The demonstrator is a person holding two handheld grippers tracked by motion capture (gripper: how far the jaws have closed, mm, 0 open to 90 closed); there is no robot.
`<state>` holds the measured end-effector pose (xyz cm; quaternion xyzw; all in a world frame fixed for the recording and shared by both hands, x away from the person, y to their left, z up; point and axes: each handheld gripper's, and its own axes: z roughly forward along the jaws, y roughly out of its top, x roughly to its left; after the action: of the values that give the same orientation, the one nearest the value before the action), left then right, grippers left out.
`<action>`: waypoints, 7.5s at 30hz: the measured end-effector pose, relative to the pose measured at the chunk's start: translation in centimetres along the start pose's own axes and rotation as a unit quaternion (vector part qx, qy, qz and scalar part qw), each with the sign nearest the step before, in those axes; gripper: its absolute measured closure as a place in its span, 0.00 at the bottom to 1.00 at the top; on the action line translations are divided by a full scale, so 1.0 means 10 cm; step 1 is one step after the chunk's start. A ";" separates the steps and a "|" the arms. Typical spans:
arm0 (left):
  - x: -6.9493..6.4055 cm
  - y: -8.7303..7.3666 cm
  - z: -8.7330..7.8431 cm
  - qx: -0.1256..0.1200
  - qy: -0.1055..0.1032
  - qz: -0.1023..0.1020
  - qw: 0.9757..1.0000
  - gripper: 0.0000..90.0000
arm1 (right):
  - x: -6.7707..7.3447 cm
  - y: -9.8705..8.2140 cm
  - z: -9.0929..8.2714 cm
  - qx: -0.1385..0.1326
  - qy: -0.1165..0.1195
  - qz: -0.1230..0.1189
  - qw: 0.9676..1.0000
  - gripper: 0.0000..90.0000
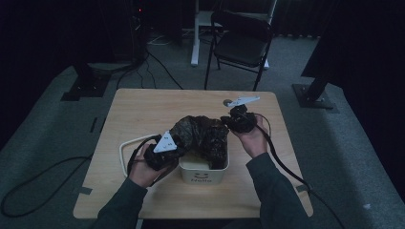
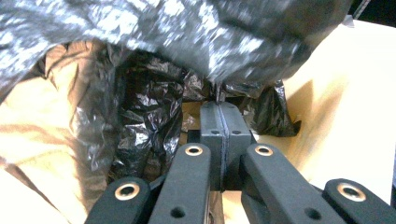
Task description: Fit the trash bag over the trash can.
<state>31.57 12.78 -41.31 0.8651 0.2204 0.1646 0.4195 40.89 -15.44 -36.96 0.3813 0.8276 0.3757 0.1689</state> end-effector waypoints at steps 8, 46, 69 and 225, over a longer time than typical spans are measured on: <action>0.00 -0.03 0.01 0.001 -0.003 -0.003 1.000 1.00 | 0.05 -0.05 -0.05 -0.029 0.036 -0.019 0.999 0.71; -0.04 -0.19 -0.18 -0.010 -0.008 -0.008 1.000 1.00 | 0.01 0.01 0.01 -0.009 0.065 -0.030 0.997 0.57; -0.04 -0.21 -0.17 -0.009 -0.005 -0.006 1.000 1.00 | 0.10 0.12 0.22 0.025 0.056 -0.046 0.997 0.99; 0.01 -0.46 -0.39 -0.025 -0.075 0.002 0.997 0.99 | -0.46 -0.30 0.18 0.044 -0.033 0.087 0.995 1.00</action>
<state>28.73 17.95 -42.64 0.8645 0.1820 0.1055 0.4565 43.41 -19.34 -40.38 0.4716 0.8009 0.3389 0.1458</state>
